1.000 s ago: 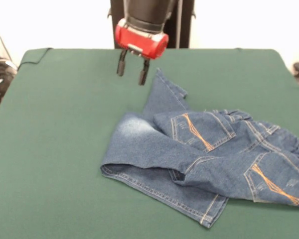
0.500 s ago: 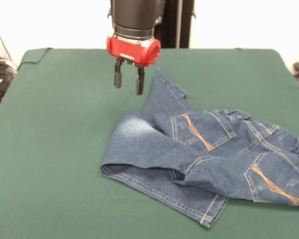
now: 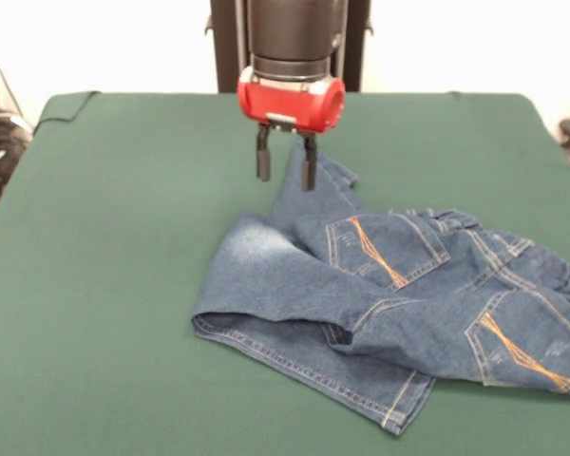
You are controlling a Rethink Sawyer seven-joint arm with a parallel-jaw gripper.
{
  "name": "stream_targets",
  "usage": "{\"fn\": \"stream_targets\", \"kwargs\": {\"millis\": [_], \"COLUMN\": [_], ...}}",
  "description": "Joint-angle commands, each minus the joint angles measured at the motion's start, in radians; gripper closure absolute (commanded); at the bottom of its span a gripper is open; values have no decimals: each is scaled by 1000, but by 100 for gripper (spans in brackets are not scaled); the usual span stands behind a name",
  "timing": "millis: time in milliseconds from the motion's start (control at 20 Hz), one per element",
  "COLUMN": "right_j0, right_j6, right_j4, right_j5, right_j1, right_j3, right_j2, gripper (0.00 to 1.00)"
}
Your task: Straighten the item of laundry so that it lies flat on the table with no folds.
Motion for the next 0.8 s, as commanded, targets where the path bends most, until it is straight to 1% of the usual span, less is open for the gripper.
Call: {"fn": "stream_targets", "kwargs": {"millis": [50, 250, 550, 800], "right_j0": [54, 67, 64, 90], "right_j6": [59, 36, 33, 45], "right_j4": [-17, -8, -22, -31], "right_j5": [102, 206, 215, 210], "right_j1": [17, 22, 21, 49], "right_j3": [36, 29, 66, 43], "right_j2": [106, 84, 85, 61], "gripper": [0, 0, 0, 0]}}
